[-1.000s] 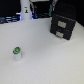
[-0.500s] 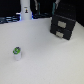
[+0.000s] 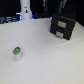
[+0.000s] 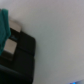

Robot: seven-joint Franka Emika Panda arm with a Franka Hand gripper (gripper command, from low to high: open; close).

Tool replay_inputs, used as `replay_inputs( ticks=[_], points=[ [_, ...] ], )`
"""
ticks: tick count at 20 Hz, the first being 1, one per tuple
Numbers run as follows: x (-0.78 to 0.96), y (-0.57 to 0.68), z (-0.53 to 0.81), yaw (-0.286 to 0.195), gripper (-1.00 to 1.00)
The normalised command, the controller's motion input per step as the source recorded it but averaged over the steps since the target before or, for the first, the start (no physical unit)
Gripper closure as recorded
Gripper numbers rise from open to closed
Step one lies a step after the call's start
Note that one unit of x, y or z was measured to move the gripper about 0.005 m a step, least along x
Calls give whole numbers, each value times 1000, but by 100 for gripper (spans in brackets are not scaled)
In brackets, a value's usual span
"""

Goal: Open the kcup holder, insert the kcup into the holder, and close the kcup holder

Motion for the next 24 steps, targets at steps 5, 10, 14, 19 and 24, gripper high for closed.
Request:
replay_inputs(
  ticks=[5,10,14,19,24],
  points=[
    [-248,691,-21,-190,-100],
    [-223,663,-137,-194,-100],
    [-207,623,-243,-199,-100],
    [-176,544,-310,-181,-100],
    [-163,374,-385,-134,-100]
  ],
)
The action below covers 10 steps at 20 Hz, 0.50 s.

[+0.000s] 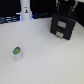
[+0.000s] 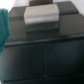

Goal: Open the kcup holder, insert the kcup into the holder, and close the kcup holder

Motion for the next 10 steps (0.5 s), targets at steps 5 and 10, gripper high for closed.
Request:
replay_inputs(
  ticks=[5,10],
  points=[
    [-111,202,-404,-71,-100],
    [-96,193,-393,-40,-100]
  ],
)
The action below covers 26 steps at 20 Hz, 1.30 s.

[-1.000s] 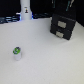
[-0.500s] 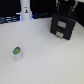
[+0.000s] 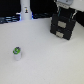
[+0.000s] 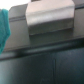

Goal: Open the kcup holder, insert the kcup into the holder, and close the kcup holder

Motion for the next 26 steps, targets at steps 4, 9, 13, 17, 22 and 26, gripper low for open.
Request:
replay_inputs(
  ticks=[4,9,13,17,22,26],
  points=[
    [-119,206,-438,-11,-100],
    [-268,91,-445,-6,-100],
    [-337,23,-419,-4,-100],
    [-194,-2,-141,0,100],
    [-2,-15,-8,-9,100],
    [-1,-9,-5,-7,100]
  ],
)
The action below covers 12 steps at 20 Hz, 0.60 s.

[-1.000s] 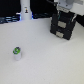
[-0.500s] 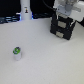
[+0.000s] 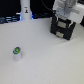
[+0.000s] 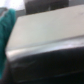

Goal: Open the kcup holder, insert the kcup into the holder, and close the kcup holder

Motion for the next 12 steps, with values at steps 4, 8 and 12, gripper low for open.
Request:
replay_inputs(
  ticks=[4,8,12],
  points=[
    [163,-29,19,-11,100],
    [743,-135,199,-56,100],
    [723,-169,272,-46,100]
  ],
)
